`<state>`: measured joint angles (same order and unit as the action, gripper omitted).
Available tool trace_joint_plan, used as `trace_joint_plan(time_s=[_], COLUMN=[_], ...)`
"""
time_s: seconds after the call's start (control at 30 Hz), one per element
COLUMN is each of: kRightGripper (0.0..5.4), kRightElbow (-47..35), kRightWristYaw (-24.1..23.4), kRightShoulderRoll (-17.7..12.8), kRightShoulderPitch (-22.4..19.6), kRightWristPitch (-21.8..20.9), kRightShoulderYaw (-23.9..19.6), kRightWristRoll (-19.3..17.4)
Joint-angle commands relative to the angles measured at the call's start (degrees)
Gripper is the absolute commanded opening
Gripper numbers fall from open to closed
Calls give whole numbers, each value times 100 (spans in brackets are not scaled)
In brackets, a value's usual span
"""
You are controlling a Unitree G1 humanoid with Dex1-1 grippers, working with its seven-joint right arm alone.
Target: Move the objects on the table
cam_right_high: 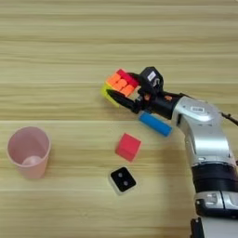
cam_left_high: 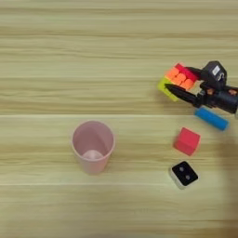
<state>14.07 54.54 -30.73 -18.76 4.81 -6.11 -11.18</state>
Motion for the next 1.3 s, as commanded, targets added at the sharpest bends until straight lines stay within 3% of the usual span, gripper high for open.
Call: trace_joint_plan(time_s=[0.03, 0.5, 1.3], kRightGripper=[334, 334, 334], kRightElbow=[-470, -689, -580], kRightWristYaw=[16, 301, 371], kRightShoulderRoll=[-164, 39, 305], kRightShoulderPitch=[-166, 107, 328], kRightWristPitch=[-59, -4, -3], kRightShoulderYaw=[-13, 457, 994], kRightWristRoll=[-143, -98, -8])
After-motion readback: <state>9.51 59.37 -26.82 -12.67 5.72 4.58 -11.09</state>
